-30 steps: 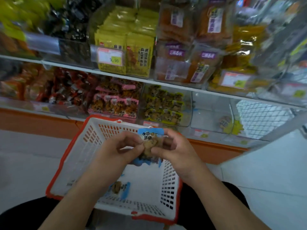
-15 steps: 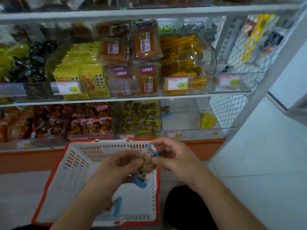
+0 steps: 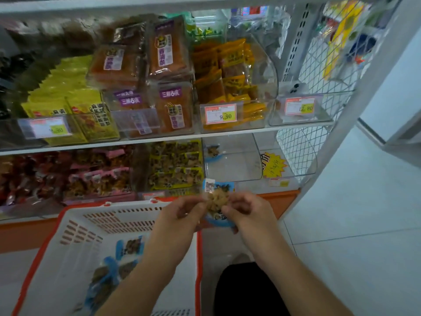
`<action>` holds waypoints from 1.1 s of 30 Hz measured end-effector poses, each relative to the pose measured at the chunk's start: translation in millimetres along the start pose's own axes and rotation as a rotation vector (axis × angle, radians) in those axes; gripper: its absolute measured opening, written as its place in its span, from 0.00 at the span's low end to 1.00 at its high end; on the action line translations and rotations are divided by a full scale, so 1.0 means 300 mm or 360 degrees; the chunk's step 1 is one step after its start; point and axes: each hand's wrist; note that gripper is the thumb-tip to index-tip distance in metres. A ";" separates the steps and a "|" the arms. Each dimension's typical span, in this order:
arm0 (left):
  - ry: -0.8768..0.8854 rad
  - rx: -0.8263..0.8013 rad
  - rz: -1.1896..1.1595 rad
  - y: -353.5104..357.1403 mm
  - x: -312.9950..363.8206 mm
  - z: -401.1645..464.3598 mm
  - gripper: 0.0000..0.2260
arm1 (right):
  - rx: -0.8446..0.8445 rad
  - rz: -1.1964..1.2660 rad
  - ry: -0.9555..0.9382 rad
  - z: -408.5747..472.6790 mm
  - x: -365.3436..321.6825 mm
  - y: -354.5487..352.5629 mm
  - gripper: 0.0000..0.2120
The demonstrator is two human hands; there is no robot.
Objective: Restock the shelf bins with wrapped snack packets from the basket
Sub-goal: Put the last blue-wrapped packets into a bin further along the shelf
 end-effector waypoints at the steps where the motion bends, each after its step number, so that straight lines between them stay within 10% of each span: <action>1: 0.0019 -0.0012 0.0161 -0.010 -0.011 0.048 0.07 | 0.0052 -0.0037 0.0030 0.056 0.001 -0.019 0.10; 7: 0.0024 -0.0015 0.1384 -0.099 -0.131 0.403 0.25 | 0.0161 -0.0309 0.0145 0.550 -0.035 -0.100 0.03; 14: -0.0107 -0.0265 0.1788 -0.128 -0.294 0.559 0.33 | 0.0441 -0.0452 0.0281 1.194 0.084 -0.113 0.16; 33: -0.0106 -0.0312 0.1798 -0.137 -0.378 0.595 0.41 | 0.0461 -0.1547 0.0363 1.289 0.210 -0.056 0.20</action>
Point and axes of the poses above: each hand's wrist, its own z-axis towards the middle knuckle, its own y-axis out of the palm, x = y × z, and after that the axes turned 11 degrees about -x, right-handed
